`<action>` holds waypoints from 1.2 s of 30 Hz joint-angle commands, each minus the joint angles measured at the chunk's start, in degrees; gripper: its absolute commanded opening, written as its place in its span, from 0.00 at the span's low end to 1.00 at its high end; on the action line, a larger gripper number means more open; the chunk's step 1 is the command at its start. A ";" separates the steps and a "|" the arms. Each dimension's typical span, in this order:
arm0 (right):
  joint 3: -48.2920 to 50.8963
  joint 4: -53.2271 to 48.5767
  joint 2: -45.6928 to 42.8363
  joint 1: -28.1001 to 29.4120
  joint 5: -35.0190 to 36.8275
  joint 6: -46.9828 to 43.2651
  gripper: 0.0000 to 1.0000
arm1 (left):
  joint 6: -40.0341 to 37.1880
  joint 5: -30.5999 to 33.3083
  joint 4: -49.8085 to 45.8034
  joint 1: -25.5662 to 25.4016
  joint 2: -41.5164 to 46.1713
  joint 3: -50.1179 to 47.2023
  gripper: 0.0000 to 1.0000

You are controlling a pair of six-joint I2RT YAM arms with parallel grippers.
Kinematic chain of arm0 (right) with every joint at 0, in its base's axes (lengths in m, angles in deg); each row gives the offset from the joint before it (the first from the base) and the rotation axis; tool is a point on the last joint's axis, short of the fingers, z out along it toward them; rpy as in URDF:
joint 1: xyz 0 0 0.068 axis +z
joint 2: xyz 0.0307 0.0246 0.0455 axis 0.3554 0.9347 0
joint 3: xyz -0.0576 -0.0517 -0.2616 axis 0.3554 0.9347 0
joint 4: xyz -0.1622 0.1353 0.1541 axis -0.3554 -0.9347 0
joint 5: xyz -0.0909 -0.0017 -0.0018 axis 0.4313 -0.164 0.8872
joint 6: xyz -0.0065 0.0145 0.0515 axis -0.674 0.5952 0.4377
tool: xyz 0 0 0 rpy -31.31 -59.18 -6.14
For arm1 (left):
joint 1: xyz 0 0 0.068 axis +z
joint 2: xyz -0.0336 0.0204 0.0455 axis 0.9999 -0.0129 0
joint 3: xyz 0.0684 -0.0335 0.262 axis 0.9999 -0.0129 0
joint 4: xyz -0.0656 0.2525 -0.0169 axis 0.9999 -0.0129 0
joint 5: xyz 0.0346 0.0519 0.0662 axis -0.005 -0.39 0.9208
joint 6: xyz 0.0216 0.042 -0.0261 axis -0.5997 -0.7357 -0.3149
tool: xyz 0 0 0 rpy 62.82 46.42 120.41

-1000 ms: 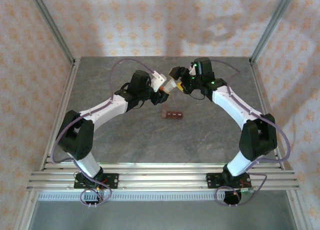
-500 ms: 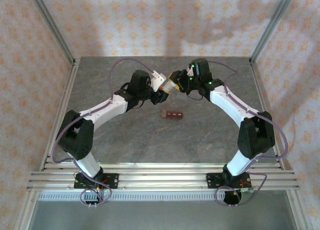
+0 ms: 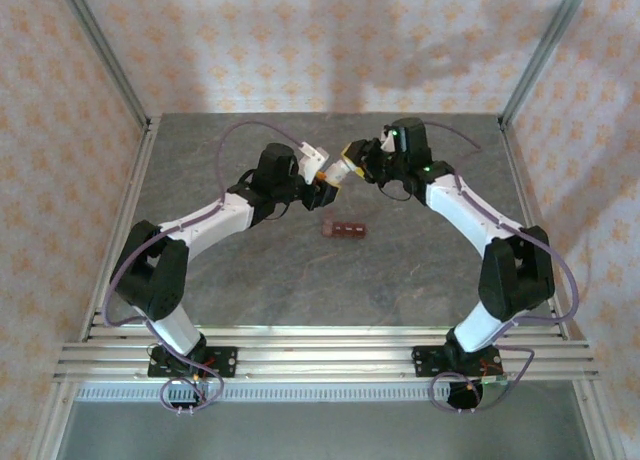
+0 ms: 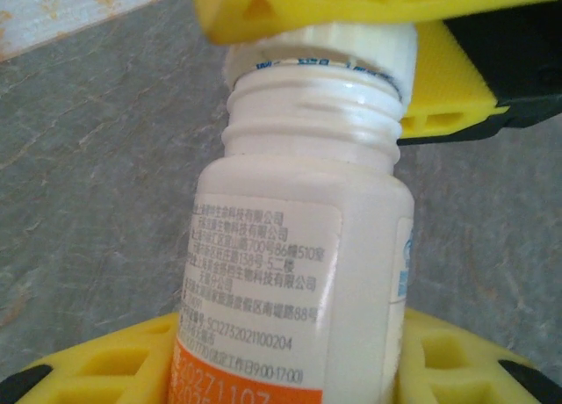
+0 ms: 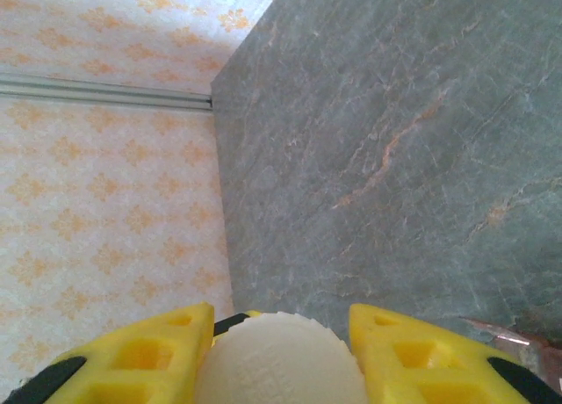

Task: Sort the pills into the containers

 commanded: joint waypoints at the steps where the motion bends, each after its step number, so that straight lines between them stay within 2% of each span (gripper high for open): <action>1: 1.85 4.79 -3.43 -1.53 -0.73 -2.96 0.37 | 5.14 -4.02 8.91 1.40 3.22 -0.78 0.00; 6: 1.78 0.85 -3.85 -4.06 0.47 -5.24 0.37 | 5.04 -4.20 8.06 1.71 3.92 -0.65 0.00; 8: 0.54 -4.65 -3.80 -5.02 2.77 -8.73 0.38 | 4.71 -4.12 7.64 1.78 4.27 -0.94 0.00; 12: -3.85 -21.24 -2.44 -5.18 13.74 -19.66 0.39 | 4.31 -3.09 6.23 1.78 5.33 -1.39 0.00; 15: -3.26 -26.40 -1.33 -5.18 20.94 -23.45 0.40 | 4.16 -2.70 5.09 1.73 6.07 -1.80 0.00; 23: 7.23 -23.23 1.12 -5.19 33.26 -22.02 0.43 | 4.58 -0.96 0.71 1.65 9.40 -4.54 0.00; 30: 12.79 -18.16 4.68 -4.49 36.97 -17.81 0.44 | 3.33 -0.18 -3.49 1.65 12.10 -6.26 0.00; 36: 14.54 -17.72 6.77 -4.07 39.07 -16.67 0.47 | 5.30 0.20 -1.68 1.60 12.90 -8.81 0.00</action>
